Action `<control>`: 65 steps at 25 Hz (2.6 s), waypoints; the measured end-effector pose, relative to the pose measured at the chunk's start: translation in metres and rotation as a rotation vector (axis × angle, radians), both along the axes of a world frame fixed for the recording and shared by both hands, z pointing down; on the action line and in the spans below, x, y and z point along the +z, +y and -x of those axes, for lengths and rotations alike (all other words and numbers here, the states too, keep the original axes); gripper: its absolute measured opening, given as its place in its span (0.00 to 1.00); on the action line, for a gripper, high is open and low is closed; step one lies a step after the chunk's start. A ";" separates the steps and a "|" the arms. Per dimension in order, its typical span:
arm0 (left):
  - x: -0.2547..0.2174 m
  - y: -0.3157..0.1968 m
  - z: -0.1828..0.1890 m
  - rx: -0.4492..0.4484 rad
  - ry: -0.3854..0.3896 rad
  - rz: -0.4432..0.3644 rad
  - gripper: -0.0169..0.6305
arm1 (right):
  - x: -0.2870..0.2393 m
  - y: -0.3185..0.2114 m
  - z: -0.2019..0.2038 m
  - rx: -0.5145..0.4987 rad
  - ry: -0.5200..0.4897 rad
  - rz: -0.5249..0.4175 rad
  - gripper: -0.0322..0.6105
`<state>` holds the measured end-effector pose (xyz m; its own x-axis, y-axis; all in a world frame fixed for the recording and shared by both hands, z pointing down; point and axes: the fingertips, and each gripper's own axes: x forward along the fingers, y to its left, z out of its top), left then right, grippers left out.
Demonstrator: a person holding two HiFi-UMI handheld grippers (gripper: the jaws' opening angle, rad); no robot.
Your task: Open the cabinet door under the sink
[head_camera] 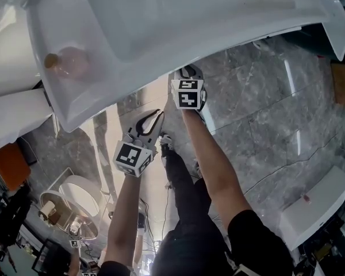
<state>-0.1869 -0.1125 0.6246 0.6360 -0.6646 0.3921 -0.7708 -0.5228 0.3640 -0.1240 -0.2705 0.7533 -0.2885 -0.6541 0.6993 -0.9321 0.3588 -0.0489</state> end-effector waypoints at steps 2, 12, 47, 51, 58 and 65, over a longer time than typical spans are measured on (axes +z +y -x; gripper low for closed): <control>0.001 -0.001 0.000 0.003 -0.002 0.003 0.09 | -0.003 0.000 -0.001 0.011 -0.012 -0.009 0.22; 0.006 0.004 -0.017 0.005 -0.009 0.015 0.09 | -0.005 0.012 -0.015 0.114 -0.090 -0.037 0.21; 0.010 0.068 -0.132 0.082 -0.033 0.046 0.09 | -0.005 0.114 -0.128 0.030 -0.092 -0.059 0.21; 0.009 0.077 -0.142 0.087 -0.039 0.050 0.09 | -0.004 0.121 -0.147 0.031 -0.074 -0.066 0.21; 0.009 0.085 -0.161 0.104 -0.047 0.056 0.09 | -0.003 0.129 -0.179 0.016 -0.035 -0.081 0.20; 0.009 0.088 -0.178 0.121 -0.050 0.059 0.09 | -0.006 0.132 -0.212 -0.043 0.025 -0.103 0.19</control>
<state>-0.0087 -0.0241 0.6335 0.6886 -0.5593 0.4616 -0.7216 -0.5919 0.3591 0.0875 -0.1389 0.7471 -0.3017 -0.7103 0.6359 -0.9160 0.4009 0.0132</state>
